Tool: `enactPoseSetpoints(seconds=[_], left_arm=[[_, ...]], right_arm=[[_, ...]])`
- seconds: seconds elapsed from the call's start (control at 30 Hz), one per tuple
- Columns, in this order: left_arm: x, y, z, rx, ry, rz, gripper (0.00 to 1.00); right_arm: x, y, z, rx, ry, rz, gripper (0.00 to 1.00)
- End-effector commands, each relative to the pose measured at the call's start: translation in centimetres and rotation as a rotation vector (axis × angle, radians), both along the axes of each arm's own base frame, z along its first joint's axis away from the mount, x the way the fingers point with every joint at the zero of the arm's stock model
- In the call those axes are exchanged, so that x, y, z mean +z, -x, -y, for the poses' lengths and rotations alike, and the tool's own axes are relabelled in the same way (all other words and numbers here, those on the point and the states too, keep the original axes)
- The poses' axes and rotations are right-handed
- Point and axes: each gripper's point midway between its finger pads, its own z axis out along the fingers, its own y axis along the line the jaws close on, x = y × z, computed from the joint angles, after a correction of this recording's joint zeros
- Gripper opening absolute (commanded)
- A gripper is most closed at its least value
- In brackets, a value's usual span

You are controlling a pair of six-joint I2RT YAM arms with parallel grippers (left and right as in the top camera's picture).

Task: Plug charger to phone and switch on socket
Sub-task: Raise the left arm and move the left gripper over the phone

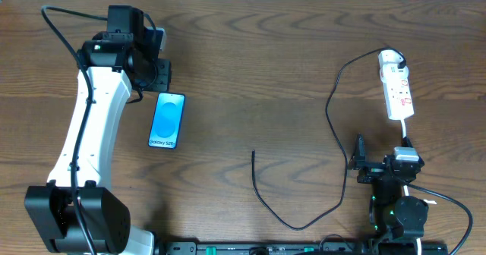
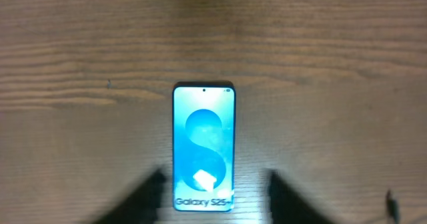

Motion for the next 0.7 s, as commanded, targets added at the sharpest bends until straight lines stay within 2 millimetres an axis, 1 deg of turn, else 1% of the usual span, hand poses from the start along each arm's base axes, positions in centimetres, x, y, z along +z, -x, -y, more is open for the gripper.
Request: enactPoseSetpoints(seconds=[0.0,0.37,0.47,0.67], left_arm=[[0.2,-0.3,-0.1,0.001,-0.009,0.004,0.98],[0.0,-0.3,-0.2,0.005,-0.007,-0.001,0.98],[-0.5,0.0,-0.2,0.005,-0.009,-0.016,0.98],[-2.6,0.7,-0.2,0.005,-0.010,-0.075,0.98]], right_arm=[[0.0,0.0,-0.1,0.005,-0.011,0.003,0.99],[0.0,0.0,-0.1,0.005,-0.011,0.003,0.99],[0.0,0.0,-0.1,0.005,-0.011,0.003,0.99],[0.0,0.0,-0.1,0.005,-0.011,0.003,0.99]])
